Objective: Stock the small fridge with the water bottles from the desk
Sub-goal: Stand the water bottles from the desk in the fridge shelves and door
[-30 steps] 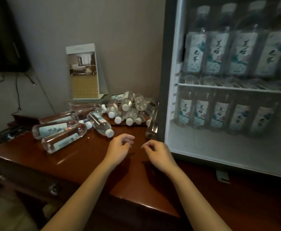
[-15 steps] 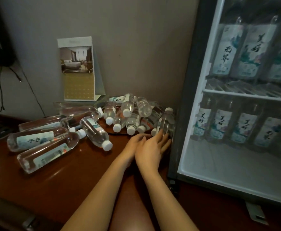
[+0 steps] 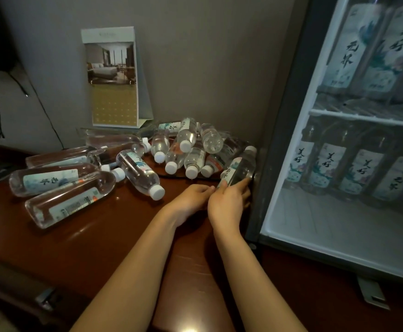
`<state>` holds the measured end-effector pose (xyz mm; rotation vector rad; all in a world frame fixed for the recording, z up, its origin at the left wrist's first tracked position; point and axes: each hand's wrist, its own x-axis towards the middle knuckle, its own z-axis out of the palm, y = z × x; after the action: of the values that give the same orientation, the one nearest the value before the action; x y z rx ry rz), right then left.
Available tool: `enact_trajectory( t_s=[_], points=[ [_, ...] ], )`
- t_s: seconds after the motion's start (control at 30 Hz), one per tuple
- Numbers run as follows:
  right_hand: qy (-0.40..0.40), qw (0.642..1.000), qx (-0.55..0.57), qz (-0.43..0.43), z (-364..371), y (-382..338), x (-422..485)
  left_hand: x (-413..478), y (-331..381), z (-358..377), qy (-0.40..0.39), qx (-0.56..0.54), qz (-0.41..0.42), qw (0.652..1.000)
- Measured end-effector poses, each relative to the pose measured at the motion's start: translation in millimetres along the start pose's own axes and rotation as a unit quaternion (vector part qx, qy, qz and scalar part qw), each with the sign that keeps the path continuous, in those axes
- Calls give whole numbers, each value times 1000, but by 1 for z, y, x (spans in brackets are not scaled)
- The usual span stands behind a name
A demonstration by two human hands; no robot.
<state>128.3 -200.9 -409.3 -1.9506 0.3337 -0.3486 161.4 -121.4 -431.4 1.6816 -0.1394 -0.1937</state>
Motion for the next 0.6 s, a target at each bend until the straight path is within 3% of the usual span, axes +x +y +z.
enact_trajectory(
  t_s=[0.2,0.4,0.47,0.6],
  points=[
    [-30,992,91,83,4,1,6,0,0,-6,-31,-75,-26,996],
    [-63,942,285,163,-2,6,5,3,0,-10,15,-107,-27,994],
    [-83,927,332,156,-1,9,1,2,-1,-12,36,-112,-20,993],
    [-121,934,327,75,2,11,-4,-3,2,-16,28,-161,19,986]
  ],
)
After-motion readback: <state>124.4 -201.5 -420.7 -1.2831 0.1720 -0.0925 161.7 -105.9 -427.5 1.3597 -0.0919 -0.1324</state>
